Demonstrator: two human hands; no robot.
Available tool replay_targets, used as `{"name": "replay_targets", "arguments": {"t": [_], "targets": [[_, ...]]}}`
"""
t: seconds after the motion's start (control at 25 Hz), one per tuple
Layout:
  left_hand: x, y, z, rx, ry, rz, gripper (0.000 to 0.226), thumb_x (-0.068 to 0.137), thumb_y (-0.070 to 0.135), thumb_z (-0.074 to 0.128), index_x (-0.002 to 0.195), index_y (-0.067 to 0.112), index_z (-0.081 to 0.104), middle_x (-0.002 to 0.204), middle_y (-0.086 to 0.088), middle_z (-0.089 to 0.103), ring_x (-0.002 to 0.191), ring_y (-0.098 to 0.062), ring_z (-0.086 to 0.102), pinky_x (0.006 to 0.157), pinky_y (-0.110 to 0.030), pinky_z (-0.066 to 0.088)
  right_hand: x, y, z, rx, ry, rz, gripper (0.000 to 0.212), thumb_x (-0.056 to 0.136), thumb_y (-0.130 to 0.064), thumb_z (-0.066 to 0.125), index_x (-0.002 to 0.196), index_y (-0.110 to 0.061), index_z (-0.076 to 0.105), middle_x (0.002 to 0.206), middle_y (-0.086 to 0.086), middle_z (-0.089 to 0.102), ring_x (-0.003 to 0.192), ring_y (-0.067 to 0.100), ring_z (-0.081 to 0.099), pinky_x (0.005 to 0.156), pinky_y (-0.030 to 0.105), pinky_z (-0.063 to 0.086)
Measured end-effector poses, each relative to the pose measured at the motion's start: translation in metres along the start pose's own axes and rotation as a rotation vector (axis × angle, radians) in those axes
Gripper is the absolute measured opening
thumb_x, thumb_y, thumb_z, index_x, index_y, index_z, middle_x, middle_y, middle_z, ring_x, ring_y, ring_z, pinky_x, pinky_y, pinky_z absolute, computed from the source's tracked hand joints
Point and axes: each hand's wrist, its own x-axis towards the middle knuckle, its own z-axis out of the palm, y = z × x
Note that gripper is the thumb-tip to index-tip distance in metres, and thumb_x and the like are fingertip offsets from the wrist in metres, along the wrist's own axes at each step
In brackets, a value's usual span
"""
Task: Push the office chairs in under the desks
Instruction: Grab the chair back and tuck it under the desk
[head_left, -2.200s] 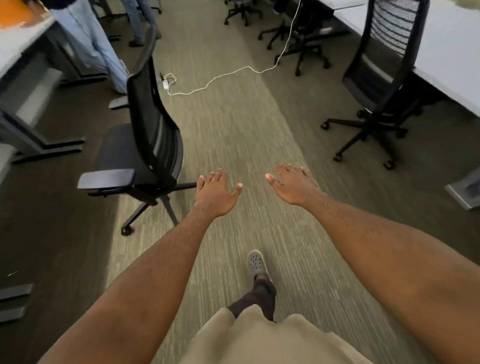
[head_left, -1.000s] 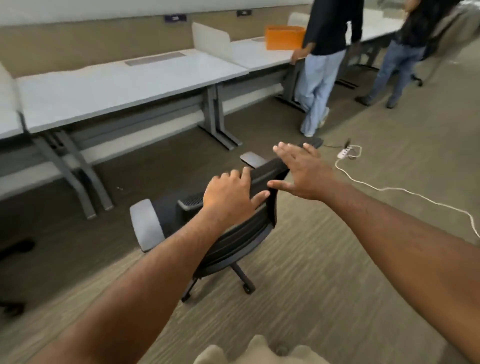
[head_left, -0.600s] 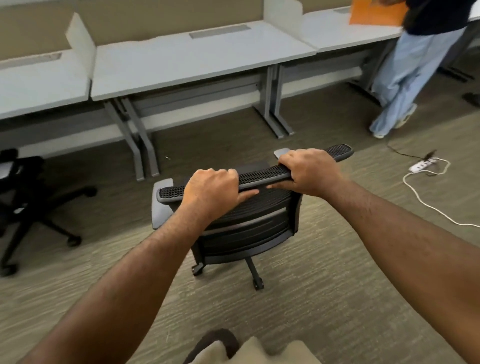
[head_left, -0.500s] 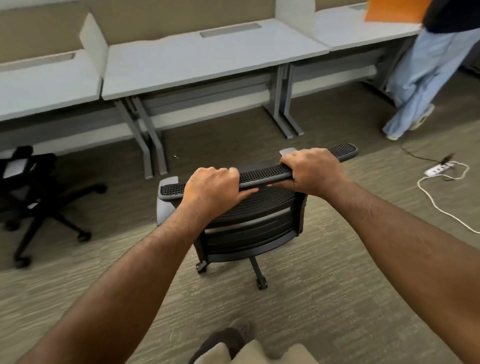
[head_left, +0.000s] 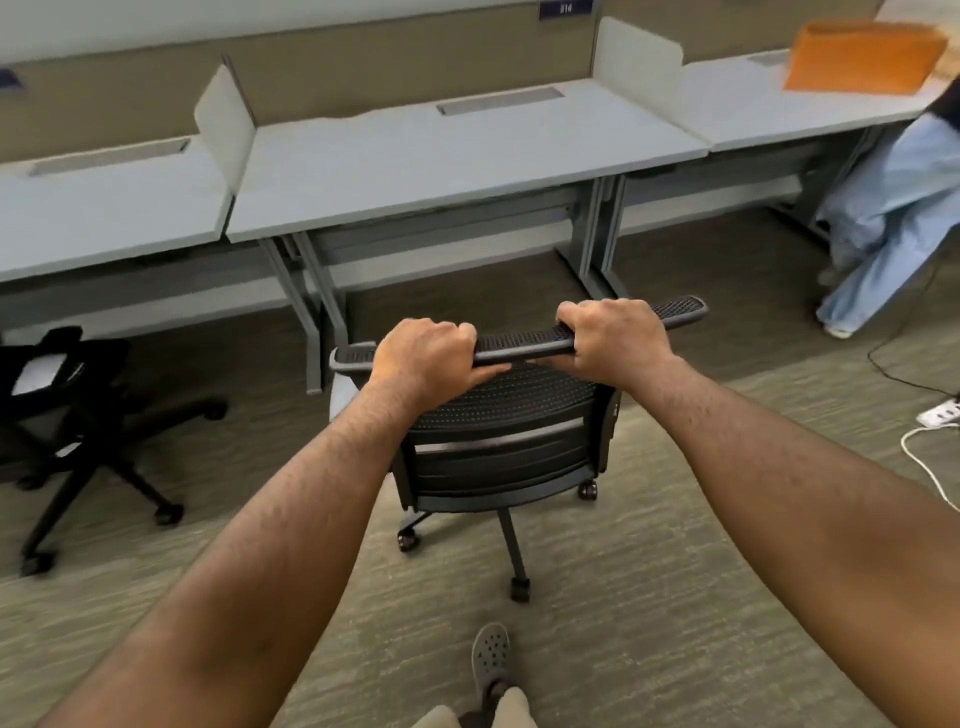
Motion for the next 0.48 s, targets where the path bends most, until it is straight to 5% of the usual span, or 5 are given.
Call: {"name": "replay_targets", "arguments": {"t": [0.28, 0.48], "targets": [[0.076, -0.042, 0.051, -0.095, -0.010, -0.088, 0.062, 0.084, 0.080, 0.024, 0.082, 0.023, 0.049, 0.076, 0.003, 0.065, 0.059, -0.017, 0.056, 0.052, -0.032, 0.041, 0.080, 0.031, 0.043, -0.019, -0.090, 0.059, 0.061, 0.081, -0.082, 0.035, 0.098, -0.027, 0.054, 0.089, -0.005, 0.061, 0.082, 0.019, 0.062, 0.075, 0.039, 0.048], [0.136, -0.066, 0.087, -0.081, 0.004, -0.229, 0.069, 0.083, 0.083, 0.029, 0.097, 0.022, 0.059, 0.087, 0.002, 0.065, 0.079, -0.019, 0.062, 0.072, -0.037, 0.048, 0.141, 0.056, 0.074, -0.081, -0.123, 0.131, 0.065, 0.083, -0.081, 0.034, 0.115, -0.028, 0.056, 0.103, -0.002, 0.065, 0.098, 0.021, 0.060, 0.088, 0.043, 0.044]]}}
